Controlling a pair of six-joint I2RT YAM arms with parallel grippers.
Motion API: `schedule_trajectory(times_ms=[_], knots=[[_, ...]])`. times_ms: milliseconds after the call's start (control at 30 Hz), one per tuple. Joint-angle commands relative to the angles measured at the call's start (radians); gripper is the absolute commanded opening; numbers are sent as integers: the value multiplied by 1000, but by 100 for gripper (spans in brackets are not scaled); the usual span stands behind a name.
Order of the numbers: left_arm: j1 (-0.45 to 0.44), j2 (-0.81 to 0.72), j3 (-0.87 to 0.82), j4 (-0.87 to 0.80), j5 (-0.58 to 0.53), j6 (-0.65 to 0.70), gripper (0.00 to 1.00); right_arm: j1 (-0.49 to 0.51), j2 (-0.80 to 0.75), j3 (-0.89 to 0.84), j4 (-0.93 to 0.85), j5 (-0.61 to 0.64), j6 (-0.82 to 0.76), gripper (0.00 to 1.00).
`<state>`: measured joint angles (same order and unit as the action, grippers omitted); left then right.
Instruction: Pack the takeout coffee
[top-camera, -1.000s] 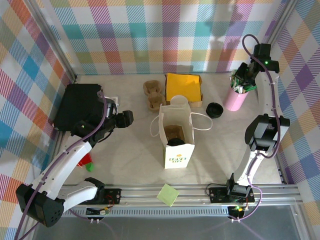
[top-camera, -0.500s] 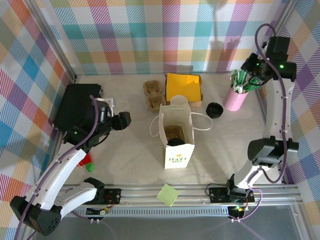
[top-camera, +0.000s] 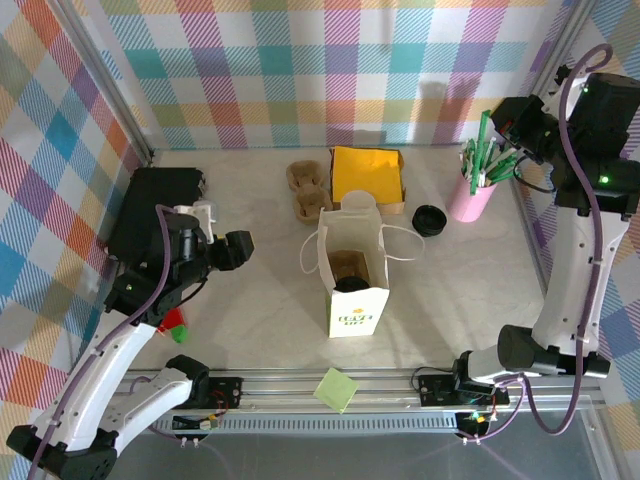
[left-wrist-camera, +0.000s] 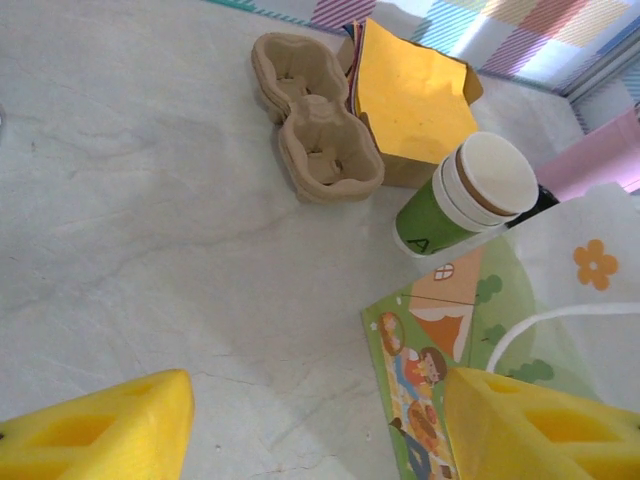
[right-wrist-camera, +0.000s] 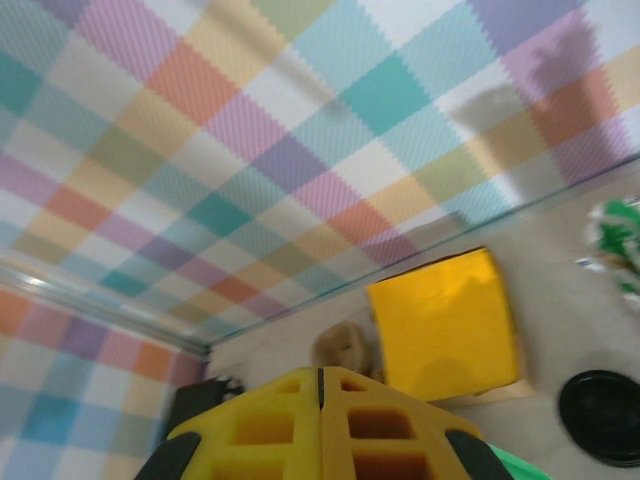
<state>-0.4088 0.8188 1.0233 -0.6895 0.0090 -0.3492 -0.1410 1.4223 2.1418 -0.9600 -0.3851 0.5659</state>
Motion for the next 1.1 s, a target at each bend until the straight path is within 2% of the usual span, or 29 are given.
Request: schedule_trajectory(times_ms=[0, 267, 533, 700, 1067], knots=[[11, -26, -10, -37, 33, -24, 65, 48, -31, 26, 42, -159, 92, 0], [11, -93, -55, -58, 45, -55, 62, 280, -82, 29, 38, -179, 143, 0], [11, -117, -72, -76, 54, -71, 61, 453, -115, -66, 51, -239, 193, 0], [11, -129, -78, -82, 55, -82, 60, 524, -146, -144, 30, -233, 196, 0], [11, -133, -87, -86, 57, -86, 60, 650, -255, -431, 40, -215, 189, 0]])
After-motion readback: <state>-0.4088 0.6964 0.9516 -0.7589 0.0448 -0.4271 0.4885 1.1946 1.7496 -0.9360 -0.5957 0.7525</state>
